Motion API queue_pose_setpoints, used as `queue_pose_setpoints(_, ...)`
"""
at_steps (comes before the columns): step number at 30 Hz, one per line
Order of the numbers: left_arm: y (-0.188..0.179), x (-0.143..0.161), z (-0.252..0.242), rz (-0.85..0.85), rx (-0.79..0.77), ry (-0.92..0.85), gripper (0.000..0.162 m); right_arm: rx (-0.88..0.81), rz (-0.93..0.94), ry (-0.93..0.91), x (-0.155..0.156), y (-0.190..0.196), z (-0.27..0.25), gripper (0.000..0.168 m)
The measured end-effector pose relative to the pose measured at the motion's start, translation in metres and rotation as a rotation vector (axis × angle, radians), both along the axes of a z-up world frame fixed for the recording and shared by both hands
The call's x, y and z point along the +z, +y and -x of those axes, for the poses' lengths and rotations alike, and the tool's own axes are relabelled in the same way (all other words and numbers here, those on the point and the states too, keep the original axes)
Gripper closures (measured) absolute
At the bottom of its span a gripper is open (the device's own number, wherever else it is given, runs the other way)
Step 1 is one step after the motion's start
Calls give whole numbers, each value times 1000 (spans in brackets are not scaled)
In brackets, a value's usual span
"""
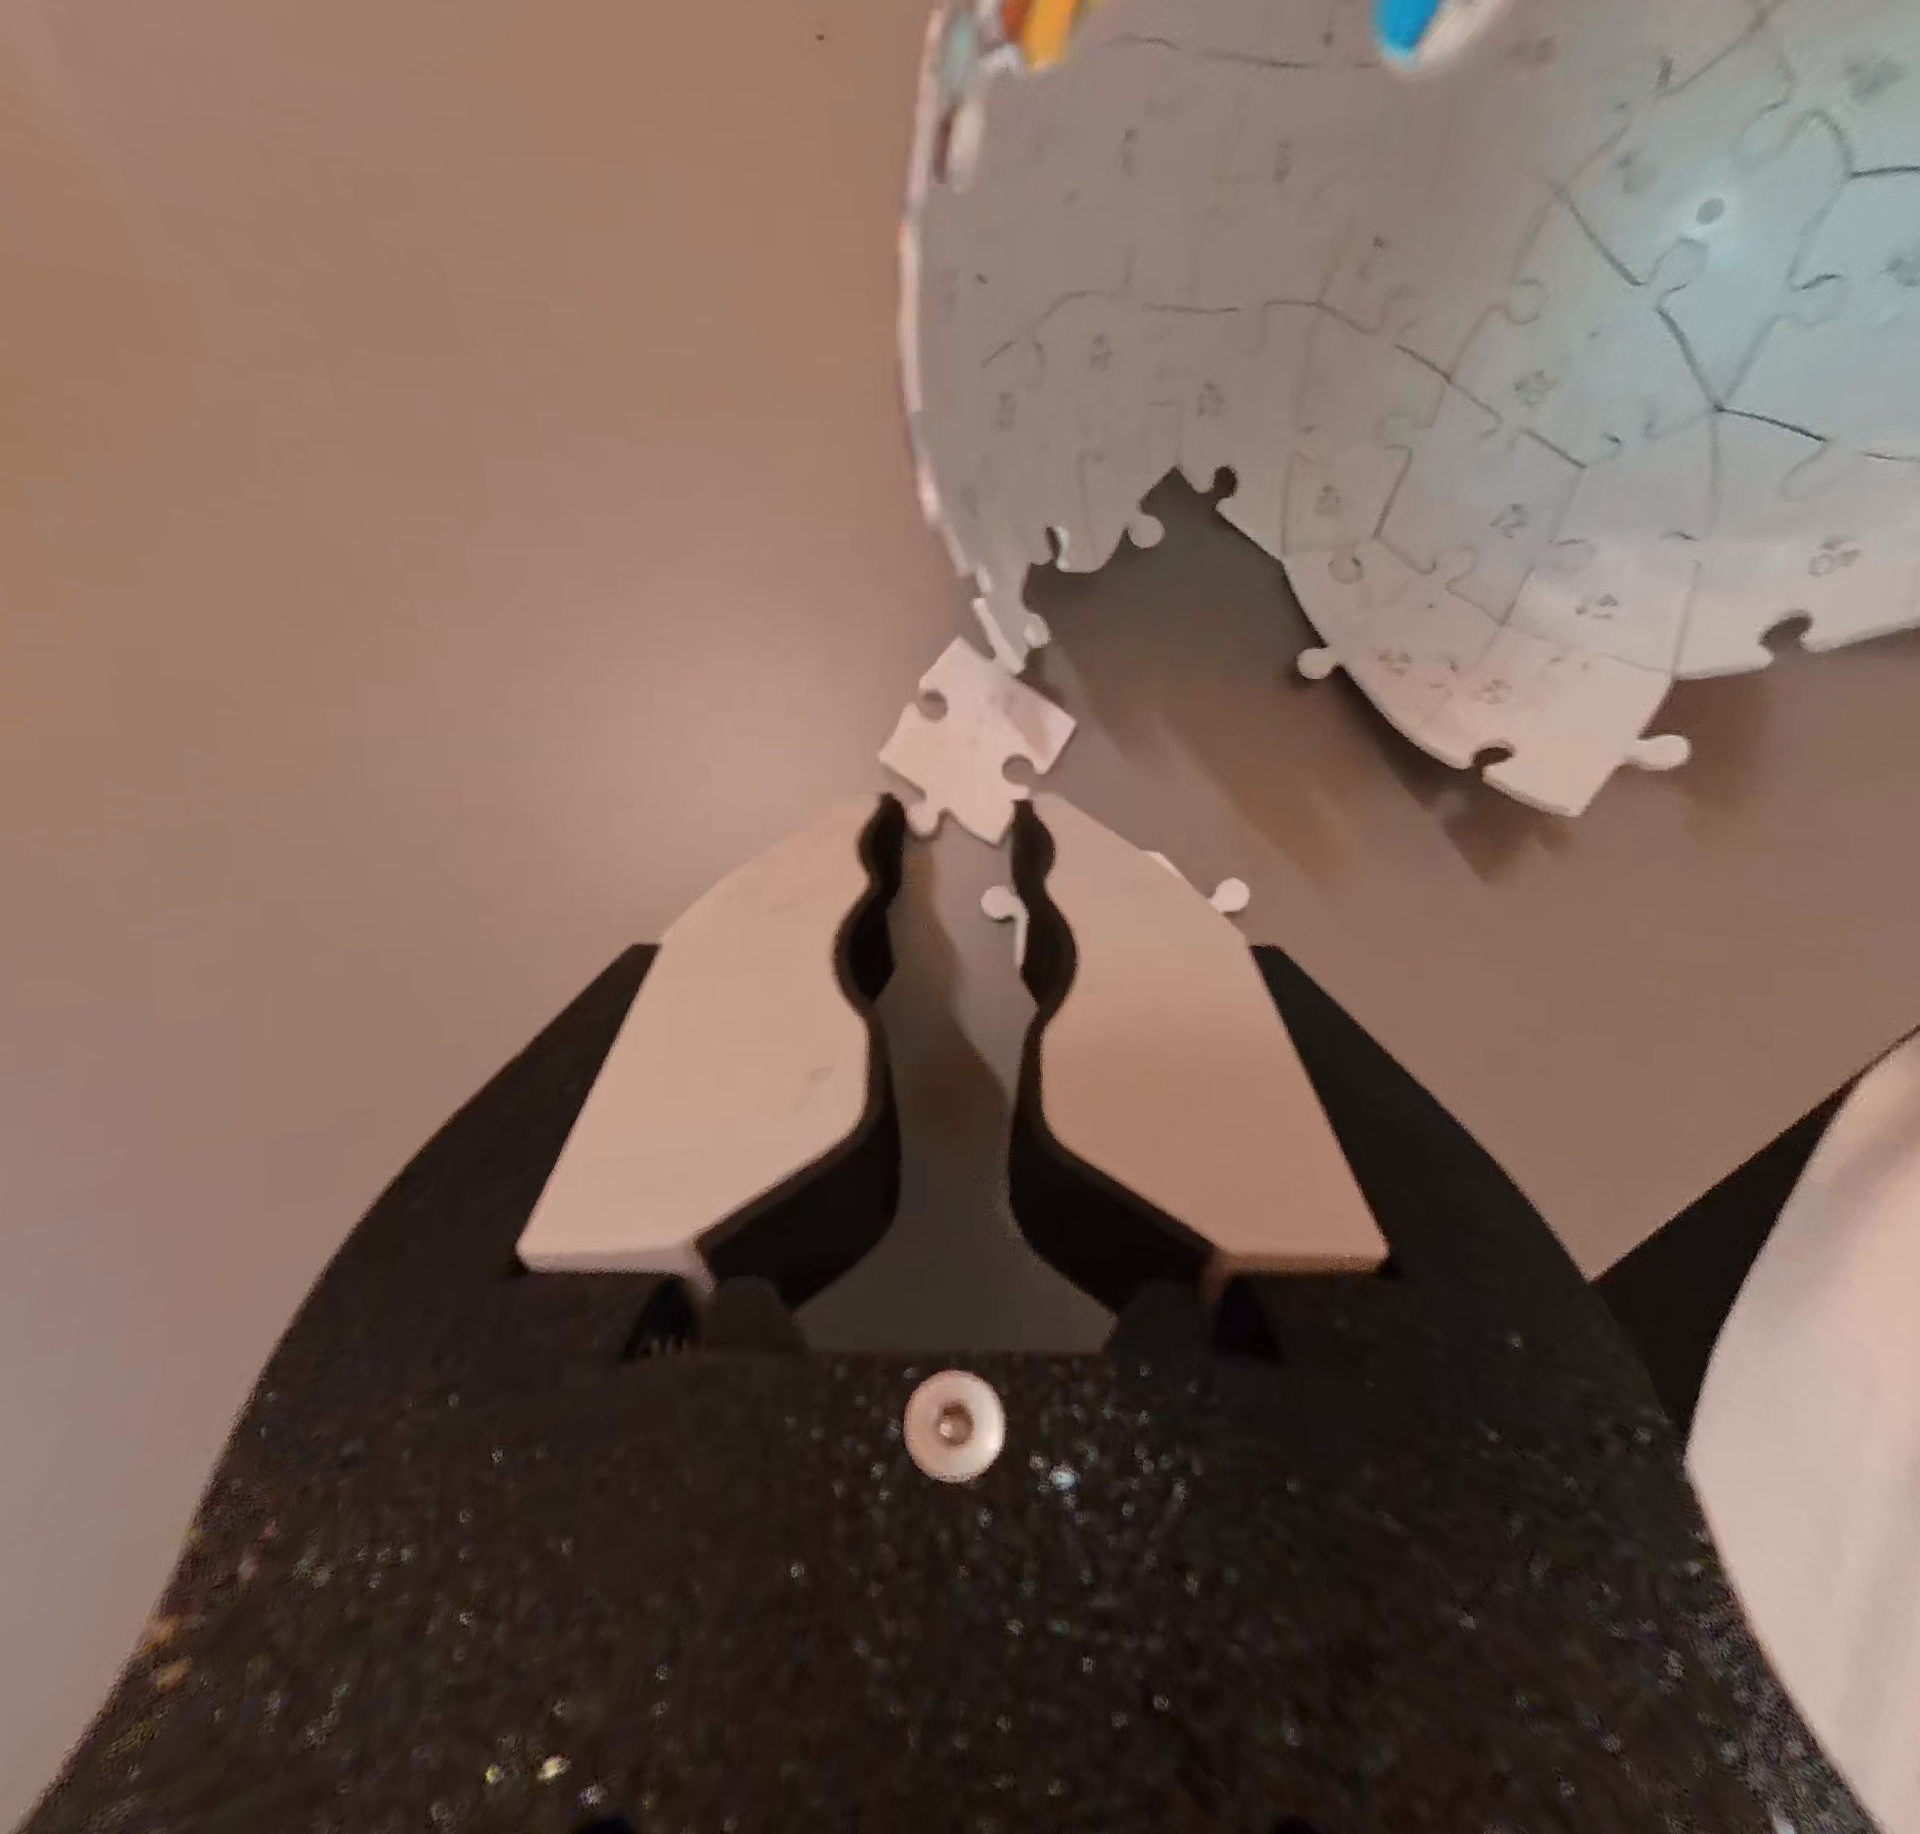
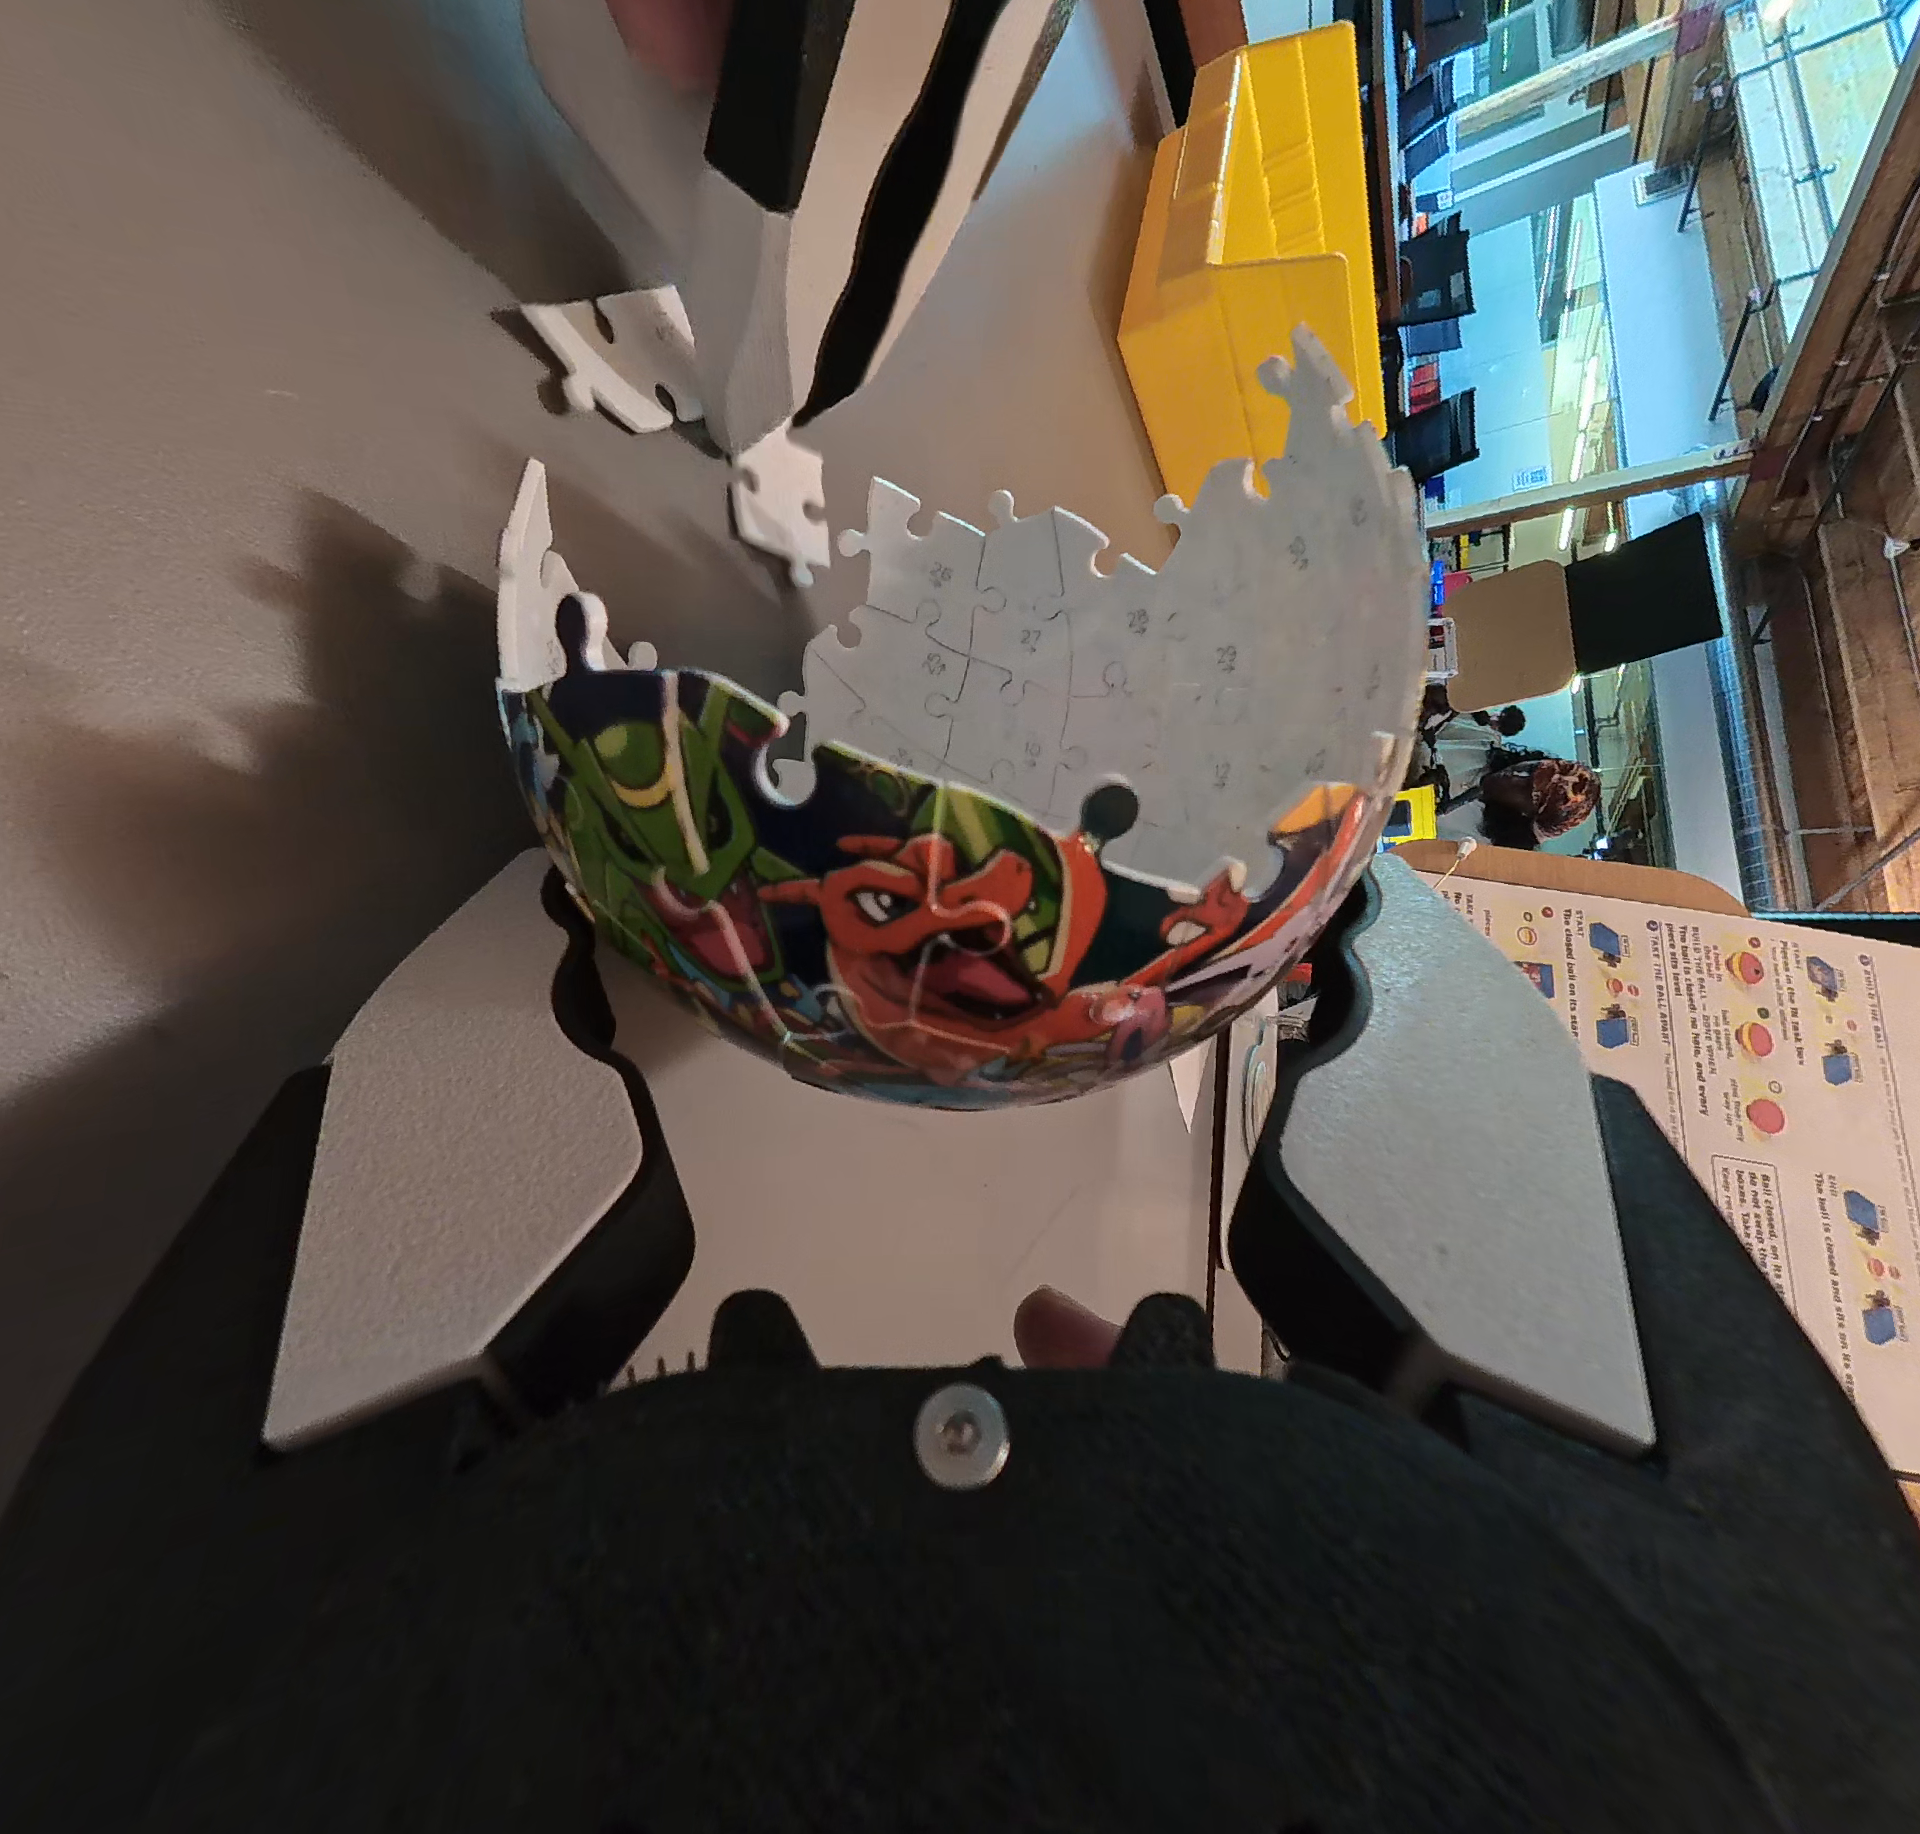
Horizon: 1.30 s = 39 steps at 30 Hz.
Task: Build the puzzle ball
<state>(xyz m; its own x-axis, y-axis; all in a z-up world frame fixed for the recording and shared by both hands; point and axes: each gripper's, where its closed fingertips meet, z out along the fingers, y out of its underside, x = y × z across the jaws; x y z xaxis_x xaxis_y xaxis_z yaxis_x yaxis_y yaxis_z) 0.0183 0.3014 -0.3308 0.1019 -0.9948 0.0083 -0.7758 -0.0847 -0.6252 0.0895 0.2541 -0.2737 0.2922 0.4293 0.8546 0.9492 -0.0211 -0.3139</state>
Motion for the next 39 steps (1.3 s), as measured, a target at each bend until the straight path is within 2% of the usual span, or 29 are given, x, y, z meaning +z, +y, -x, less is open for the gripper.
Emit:
queue_pose_setpoints(4, -2, 0, -1, -36, -20, -2, 145, 0, 0, -1, 0, 0, 0, 36)
queue_pose_setpoints(6, -7, 0, 0, 0, -35, 0, 144, 0, 0, -3, 0, 0, 0, 36)
queue_pose_setpoints(10, -4, 7, -4, -6, -8, -46, 131, 1, 0, -5, 0, 0, 1, 36)
queue_pose_setpoints(17, -11, 1, -10, -34, -121, -27, 125, 1, 1, -3, 0, 0, 0, 36)
queue_pose_setpoints(23, -14, 0, -10, -2, -90, -24, 142, 1, 0, 0, 0, 0, 0, 36)
queue_pose_setpoints(34, -20, 9, -5, -9, 17, -68, 146, -2, -2, -10, 0, 0, 0, 36)
queue_pose_setpoints(39, -35, 21, -6, 21, 81, -126, 162, -9, 2, -21, 0, 0, 0, 36)
